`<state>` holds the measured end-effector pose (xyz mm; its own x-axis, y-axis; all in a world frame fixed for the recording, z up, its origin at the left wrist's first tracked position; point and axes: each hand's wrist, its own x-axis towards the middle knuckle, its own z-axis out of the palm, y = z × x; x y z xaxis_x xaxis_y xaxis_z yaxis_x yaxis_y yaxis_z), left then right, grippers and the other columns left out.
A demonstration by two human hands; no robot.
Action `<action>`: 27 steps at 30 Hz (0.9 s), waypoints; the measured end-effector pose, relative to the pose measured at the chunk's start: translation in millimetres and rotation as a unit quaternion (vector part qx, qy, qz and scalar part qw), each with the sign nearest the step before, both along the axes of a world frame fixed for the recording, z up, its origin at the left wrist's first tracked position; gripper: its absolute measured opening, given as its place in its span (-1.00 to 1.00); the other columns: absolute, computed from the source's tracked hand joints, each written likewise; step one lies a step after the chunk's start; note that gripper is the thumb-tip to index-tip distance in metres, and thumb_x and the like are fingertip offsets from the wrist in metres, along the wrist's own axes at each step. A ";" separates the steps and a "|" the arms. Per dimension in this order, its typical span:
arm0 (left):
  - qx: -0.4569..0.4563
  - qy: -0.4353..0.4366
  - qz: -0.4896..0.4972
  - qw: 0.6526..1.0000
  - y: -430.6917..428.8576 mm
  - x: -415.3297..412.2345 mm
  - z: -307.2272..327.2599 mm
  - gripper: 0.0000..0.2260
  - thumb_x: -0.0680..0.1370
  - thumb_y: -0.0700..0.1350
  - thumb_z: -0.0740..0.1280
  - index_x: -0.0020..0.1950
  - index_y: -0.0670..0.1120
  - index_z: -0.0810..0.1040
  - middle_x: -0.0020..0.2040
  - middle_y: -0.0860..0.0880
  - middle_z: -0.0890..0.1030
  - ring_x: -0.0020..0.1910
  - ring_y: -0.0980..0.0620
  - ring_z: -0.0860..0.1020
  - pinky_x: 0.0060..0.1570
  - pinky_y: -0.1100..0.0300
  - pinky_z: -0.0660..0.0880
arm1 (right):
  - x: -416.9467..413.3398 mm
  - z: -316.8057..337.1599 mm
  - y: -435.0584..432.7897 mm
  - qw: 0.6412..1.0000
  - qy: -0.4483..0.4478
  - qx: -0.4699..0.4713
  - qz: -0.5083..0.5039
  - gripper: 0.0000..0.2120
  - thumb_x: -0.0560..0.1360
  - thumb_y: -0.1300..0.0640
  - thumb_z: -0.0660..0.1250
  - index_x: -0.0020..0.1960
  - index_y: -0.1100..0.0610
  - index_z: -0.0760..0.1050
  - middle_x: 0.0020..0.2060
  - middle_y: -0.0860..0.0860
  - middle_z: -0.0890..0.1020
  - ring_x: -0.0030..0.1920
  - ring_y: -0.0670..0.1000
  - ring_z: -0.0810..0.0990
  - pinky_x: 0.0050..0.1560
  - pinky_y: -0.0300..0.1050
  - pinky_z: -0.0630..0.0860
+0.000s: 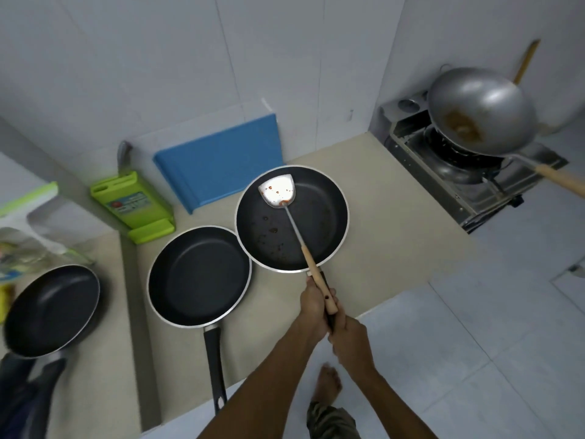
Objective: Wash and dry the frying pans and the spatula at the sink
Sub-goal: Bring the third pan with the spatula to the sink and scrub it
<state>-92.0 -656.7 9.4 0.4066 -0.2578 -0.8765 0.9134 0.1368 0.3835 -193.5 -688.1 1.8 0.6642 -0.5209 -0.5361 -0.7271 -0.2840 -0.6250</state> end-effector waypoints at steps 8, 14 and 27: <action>-0.022 -0.047 -0.051 0.997 124.0 -25.5 37.9 -0.55 0.71 0.19 0.05 -0.08 -0.16 0.40 -0.37 -0.11 0.47 -0.57 0.01 0.40 -0.49 0.20 0.40 | -23.6 36.9 130.6 0.998 -0.001 -0.020 -0.063 -0.64 0.71 0.10 0.11 -0.27 0.00 0.37 -0.40 -0.08 0.52 -0.41 -0.13 0.48 -0.51 -0.39 0.32; -0.028 -0.051 -0.044 0.997 229.8 -51.7 57.7 -0.55 0.73 0.16 0.03 -0.12 -0.14 0.42 -0.38 -0.11 0.45 -0.48 0.00 0.37 -0.49 0.21 0.41 | -50.6 55.1 231.1 0.995 -0.026 0.019 -0.089 -0.59 0.71 0.06 0.12 -0.27 0.14 0.44 -0.45 0.03 0.49 -0.46 -0.05 0.45 -0.50 -0.30 0.38; 0.000 -0.087 0.100 0.991 443.5 -111.2 78.9 -0.57 0.72 0.17 0.07 -0.15 -0.12 0.41 -0.40 -0.07 0.43 -0.51 0.04 0.37 -0.47 0.20 0.39 | -92.9 65.5 414.7 0.990 -0.074 0.121 -0.007 -0.48 0.68 -0.10 0.07 -0.34 0.16 0.45 -0.51 0.02 0.52 -0.51 -0.01 0.43 -0.51 -0.17 0.32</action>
<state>-203.2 -213.3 88.3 0.5943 -0.1562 -0.7890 0.7882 0.3083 0.5326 -286.4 -273.4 67.3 0.7388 -0.3983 -0.5437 -0.6253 -0.1040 -0.7734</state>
